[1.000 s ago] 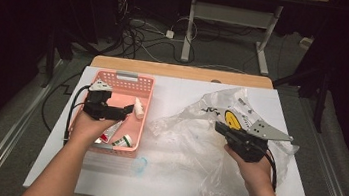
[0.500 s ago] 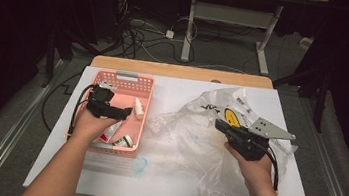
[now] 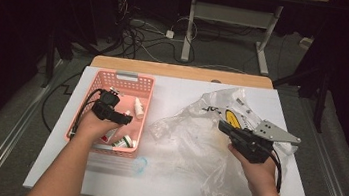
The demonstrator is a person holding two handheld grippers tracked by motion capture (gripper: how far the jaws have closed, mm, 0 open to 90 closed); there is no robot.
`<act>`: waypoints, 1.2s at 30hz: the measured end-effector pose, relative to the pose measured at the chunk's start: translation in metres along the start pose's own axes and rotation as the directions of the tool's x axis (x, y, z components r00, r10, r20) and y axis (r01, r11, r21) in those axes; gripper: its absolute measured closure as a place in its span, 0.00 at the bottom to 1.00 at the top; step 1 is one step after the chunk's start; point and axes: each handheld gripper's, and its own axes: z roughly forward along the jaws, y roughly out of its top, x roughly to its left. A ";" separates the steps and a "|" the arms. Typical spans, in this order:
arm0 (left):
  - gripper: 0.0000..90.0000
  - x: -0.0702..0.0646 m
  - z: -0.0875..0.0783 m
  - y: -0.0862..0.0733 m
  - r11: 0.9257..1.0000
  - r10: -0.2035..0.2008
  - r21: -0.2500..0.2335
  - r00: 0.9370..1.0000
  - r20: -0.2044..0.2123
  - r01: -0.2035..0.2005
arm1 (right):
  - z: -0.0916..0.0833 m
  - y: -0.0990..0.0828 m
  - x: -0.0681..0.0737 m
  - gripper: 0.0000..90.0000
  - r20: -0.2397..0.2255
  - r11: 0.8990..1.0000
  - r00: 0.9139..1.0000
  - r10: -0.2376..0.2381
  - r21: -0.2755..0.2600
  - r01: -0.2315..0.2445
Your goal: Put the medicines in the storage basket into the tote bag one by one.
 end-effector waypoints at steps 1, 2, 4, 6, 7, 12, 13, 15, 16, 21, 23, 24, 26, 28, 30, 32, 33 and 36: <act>0.16 0.000 0.000 0.000 1.000 -0.001 0.005 1.000 0.000 0.001 | 0.000 0.000 0.000 1.00 0.000 1.000 1.000 -0.002 0.001 0.002; 0.18 0.001 0.001 0.001 1.000 -0.003 0.012 1.000 0.004 0.002 | 0.000 0.000 0.000 1.00 -0.001 1.000 1.000 -0.001 0.000 0.001; 0.21 0.001 0.002 0.001 0.999 -0.002 0.038 1.000 0.011 0.002 | 0.000 0.000 0.000 1.00 -0.001 1.000 1.000 0.006 0.002 -0.006; 0.23 0.000 0.005 0.002 0.998 0.008 0.062 1.000 0.013 -0.009 | 0.000 0.000 -0.001 1.00 0.000 1.000 1.000 0.004 0.002 -0.004; 0.25 -0.001 0.005 0.002 0.997 0.016 0.071 1.000 0.008 -0.017 | 0.000 -0.001 -0.001 1.00 -0.001 1.000 1.000 0.004 0.002 -0.004; 0.36 -0.002 0.010 0.001 0.992 0.028 0.126 1.000 -0.008 -0.027 | 0.002 -0.001 -0.001 1.00 -0.004 1.000 1.000 0.007 0.003 -0.007; 0.38 -0.003 0.011 0.001 0.991 0.023 0.129 1.000 -0.006 -0.022 | 0.002 -0.001 0.000 1.00 -0.003 1.000 1.000 0.007 0.005 -0.007; 0.43 -0.003 0.012 0.001 0.989 0.023 0.149 1.000 -0.012 -0.021 | 0.002 -0.001 0.000 1.00 -0.005 1.000 1.000 0.005 0.003 -0.005; 0.49 -0.004 0.013 0.000 0.987 0.037 0.159 0.999 -0.024 -0.032 | 0.002 -0.001 0.000 1.00 -0.005 1.000 1.000 0.005 0.003 -0.005; 0.66 -0.005 0.012 0.000 0.986 0.037 0.161 0.999 -0.035 -0.031 | 0.002 -0.001 0.000 1.00 -0.006 1.000 1.000 0.009 0.003 -0.009; 0.70 -0.005 0.012 0.000 0.988 0.029 0.156 0.999 -0.034 -0.023 | 0.001 -0.001 0.000 1.00 -0.005 1.000 1.000 0.009 0.002 -0.009; 0.71 -0.004 0.012 0.000 0.987 0.035 0.158 0.999 -0.035 -0.029 | 0.001 -0.001 0.000 1.00 -0.004 1.000 1.000 0.005 0.002 -0.005; 0.71 -0.005 0.012 0.000 0.987 0.037 0.157 0.999 -0.038 -0.030 | 0.001 -0.001 0.001 1.00 -0.005 1.000 1.000 0.005 0.002 -0.005; 0.72 -0.005 0.012 0.000 0.987 0.039 0.156 0.998 -0.042 -0.032 | 0.002 -0.001 0.001 1.00 -0.006 1.000 1.000 0.003 0.001 -0.003; 0.72 -0.006 0.012 0.000 0.988 0.035 0.152 0.998 -0.043 -0.028 | 0.002 -0.001 0.001 1.00 -0.005 1.000 1.000 0.003 0.002 -0.003; 0.72 -0.006 0.012 0.001 0.988 0.034 0.152 0.998 -0.043 -0.027 | 0.001 -0.001 0.001 1.00 -0.004 1.000 1.000 0.004 0.002 -0.004; 0.72 -0.005 0.012 0.001 0.987 0.035 0.155 0.998 -0.043 -0.028 | 0.001 -0.001 0.001 1.00 -0.003 1.000 1.000 0.006 0.002 -0.006; 0.73 -0.006 0.012 0.001 0.988 0.035 0.152 0.998 -0.045 -0.028 | 0.001 -0.001 0.001 1.00 -0.003 1.000 1.000 0.004 0.002 -0.004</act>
